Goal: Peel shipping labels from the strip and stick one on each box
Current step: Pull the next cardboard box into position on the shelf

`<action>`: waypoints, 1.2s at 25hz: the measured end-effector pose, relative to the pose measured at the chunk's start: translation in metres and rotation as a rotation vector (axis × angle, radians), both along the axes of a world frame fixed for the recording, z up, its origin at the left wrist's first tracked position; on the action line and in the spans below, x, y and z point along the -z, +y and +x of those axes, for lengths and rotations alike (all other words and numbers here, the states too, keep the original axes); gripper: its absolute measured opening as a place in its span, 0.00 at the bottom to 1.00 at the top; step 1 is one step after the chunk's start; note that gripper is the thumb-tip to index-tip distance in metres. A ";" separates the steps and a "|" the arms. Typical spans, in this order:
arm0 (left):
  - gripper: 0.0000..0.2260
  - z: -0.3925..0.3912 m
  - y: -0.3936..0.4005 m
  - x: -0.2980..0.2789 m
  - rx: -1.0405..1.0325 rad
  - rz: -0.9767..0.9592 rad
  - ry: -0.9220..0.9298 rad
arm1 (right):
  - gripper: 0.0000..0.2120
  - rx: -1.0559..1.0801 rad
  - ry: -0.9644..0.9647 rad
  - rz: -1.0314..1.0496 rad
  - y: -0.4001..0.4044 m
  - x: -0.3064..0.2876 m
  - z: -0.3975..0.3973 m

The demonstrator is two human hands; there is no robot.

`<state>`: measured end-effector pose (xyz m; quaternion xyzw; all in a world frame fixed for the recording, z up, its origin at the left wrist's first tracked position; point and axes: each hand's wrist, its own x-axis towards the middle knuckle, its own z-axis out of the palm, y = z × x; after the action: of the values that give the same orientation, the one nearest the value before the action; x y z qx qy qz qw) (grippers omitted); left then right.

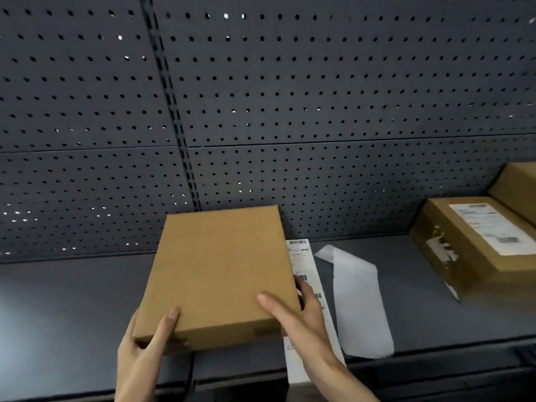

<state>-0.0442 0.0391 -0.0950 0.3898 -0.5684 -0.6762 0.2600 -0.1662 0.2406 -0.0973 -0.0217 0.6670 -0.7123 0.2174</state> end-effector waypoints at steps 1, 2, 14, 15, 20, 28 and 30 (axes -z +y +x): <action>0.22 -0.006 0.009 0.002 0.001 0.006 0.001 | 0.40 0.006 -0.003 -0.006 0.011 0.001 -0.005; 0.22 -0.012 0.018 0.002 0.001 0.009 -0.001 | 0.38 0.009 -0.003 -0.006 0.020 0.004 -0.009; 0.37 -0.055 0.111 0.004 0.127 0.029 0.090 | 0.45 0.154 -0.050 0.033 0.115 -0.008 -0.051; 0.35 -0.061 0.122 0.002 0.152 0.038 0.106 | 0.46 0.175 -0.048 0.046 0.127 -0.011 -0.056; 0.31 -0.092 0.176 0.007 0.252 0.047 0.127 | 0.49 0.204 0.003 0.050 0.187 -0.020 -0.083; 0.32 -0.129 0.246 0.023 0.276 -0.004 0.140 | 0.60 0.235 -0.066 0.054 0.255 -0.010 -0.113; 0.32 -0.133 0.256 0.029 0.267 0.006 0.124 | 0.58 0.238 -0.094 0.042 0.264 -0.003 -0.119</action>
<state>-0.1777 0.2954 -0.1241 0.2691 -0.5960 -0.7293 0.2011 -0.2852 0.5041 -0.0941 0.0957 0.6686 -0.7192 0.1626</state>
